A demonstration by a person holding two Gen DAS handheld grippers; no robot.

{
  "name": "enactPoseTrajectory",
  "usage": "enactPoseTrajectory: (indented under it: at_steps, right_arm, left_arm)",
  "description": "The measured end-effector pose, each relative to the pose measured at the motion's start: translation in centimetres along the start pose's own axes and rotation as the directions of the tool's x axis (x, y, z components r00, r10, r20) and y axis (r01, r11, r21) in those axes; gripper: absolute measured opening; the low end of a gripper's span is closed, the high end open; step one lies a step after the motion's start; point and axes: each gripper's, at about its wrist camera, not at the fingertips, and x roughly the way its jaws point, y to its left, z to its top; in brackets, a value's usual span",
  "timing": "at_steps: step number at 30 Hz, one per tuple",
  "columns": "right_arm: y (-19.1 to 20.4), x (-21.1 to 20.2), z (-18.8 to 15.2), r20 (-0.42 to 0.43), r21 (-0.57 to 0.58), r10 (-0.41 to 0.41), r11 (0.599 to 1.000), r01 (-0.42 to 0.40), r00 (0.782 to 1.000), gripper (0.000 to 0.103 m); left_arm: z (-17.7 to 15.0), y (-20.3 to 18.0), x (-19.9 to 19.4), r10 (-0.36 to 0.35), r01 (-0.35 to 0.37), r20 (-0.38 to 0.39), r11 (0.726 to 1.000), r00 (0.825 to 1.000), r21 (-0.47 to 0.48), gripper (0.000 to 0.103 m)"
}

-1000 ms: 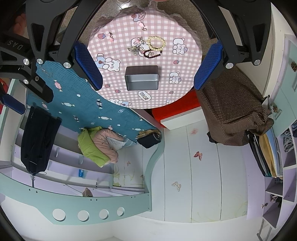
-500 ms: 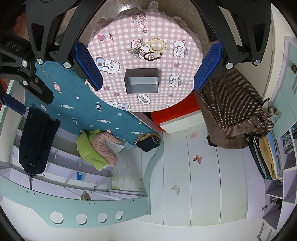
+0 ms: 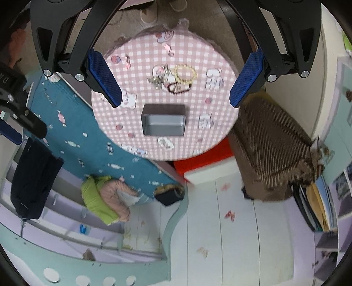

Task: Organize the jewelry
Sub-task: 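Move both tools down toward the jewelry beside the grey tin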

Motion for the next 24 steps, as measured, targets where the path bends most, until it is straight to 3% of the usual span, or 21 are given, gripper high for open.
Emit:
enactPoseTrajectory:
  at_steps: [5,13,19,24]
  right_arm:
    - [-0.6,2.8,-1.1,-0.068,-0.036,0.032,0.999,-0.034,0.997,0.095]
    - [-0.7,7.0,-3.5,-0.175,-0.062,0.096,0.992,-0.108,0.980,0.095]
    - [0.8,10.8,-5.2,-0.273,-0.054,0.107,0.991,-0.126,0.956,0.095]
    - [3.0,14.8,-6.8,-0.358,-0.058,0.081,0.992,-0.109,0.930,0.095]
  left_arm:
    - [-1.1,0.8,3.1,0.063,-0.067,-0.110,0.997,0.992,-0.033,0.098]
    - [-4.7,2.8,7.8,0.141,-0.156,-0.232,0.986,0.962,-0.050,0.098]
    - [-6.9,5.3,12.4,0.089,-0.125,-0.338,0.988,0.937,-0.087,0.098]
    - [-8.3,6.9,17.2,-0.027,-0.024,-0.390,0.992,0.921,-0.126,0.097]
